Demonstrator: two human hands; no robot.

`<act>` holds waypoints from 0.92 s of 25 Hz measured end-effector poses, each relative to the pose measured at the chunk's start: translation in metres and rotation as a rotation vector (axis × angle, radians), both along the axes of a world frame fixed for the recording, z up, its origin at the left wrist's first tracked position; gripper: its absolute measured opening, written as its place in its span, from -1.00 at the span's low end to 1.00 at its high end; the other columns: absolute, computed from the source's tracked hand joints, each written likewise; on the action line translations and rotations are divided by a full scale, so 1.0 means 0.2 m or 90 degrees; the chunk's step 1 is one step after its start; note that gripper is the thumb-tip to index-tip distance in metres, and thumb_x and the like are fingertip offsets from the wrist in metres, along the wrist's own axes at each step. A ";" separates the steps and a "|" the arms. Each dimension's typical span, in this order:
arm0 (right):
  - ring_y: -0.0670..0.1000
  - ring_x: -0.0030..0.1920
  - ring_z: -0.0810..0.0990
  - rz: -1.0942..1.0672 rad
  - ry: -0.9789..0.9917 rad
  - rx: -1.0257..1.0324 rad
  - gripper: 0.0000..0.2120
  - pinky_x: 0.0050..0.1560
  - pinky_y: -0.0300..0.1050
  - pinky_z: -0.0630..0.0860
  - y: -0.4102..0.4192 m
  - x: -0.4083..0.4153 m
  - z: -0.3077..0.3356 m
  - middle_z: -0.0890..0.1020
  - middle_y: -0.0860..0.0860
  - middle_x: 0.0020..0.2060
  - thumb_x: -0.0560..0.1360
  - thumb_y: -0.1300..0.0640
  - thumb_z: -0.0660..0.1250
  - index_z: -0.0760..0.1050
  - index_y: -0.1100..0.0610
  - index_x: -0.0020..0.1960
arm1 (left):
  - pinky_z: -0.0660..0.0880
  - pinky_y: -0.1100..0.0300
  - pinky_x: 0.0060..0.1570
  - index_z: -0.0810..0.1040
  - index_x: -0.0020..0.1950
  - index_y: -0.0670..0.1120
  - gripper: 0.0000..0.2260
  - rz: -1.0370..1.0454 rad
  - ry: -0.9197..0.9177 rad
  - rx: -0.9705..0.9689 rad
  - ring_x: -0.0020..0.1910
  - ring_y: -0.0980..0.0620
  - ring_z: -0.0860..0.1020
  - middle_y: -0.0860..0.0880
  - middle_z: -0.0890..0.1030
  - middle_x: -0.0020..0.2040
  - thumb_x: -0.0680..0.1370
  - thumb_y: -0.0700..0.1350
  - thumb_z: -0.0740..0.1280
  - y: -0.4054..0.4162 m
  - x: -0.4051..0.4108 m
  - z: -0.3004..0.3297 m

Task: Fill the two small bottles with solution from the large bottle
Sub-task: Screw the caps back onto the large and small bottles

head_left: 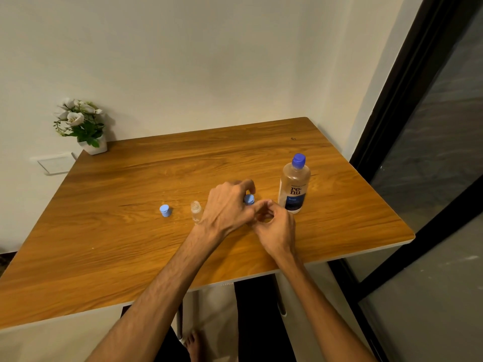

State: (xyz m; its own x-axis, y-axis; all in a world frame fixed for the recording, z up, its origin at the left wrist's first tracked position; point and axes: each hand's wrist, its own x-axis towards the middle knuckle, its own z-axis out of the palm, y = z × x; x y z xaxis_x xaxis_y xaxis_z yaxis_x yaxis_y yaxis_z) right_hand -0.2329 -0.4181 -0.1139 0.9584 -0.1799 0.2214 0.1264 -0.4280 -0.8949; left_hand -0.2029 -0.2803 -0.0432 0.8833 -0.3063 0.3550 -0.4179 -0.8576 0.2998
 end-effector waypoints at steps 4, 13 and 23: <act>-0.19 -0.18 0.71 0.010 0.010 0.006 -0.74 -0.11 0.07 0.73 0.00 0.01 0.00 0.73 -0.16 -0.20 0.33 -0.03 0.59 0.67 -0.03 -0.01 | 0.50 0.13 -0.21 0.69 0.18 -0.07 -0.74 -0.090 0.041 0.014 -0.11 -0.08 0.66 -0.03 0.69 -0.05 0.51 -0.08 0.44 0.08 0.00 0.03; -0.18 -0.20 0.70 0.008 0.020 -0.016 -0.69 -0.13 0.07 0.73 0.01 0.01 0.01 0.72 -0.16 -0.24 0.32 -0.05 0.55 0.67 -0.05 0.04 | 0.54 0.02 -0.27 0.63 -0.09 -0.09 -0.65 0.073 0.009 -0.026 -0.21 -0.13 0.62 -0.05 0.65 -0.17 0.57 0.20 0.41 0.02 -0.03 -0.04; -0.13 -0.15 0.71 0.017 0.008 -0.031 -0.85 -0.10 0.14 0.70 0.00 0.00 0.03 0.72 -0.14 -0.23 0.38 0.14 0.49 0.61 -0.08 -0.12 | 0.44 0.03 0.21 0.67 0.17 -0.08 -0.66 0.039 0.004 0.040 0.22 -0.04 0.56 -0.06 0.65 0.16 0.53 0.13 0.40 -0.03 -0.06 0.02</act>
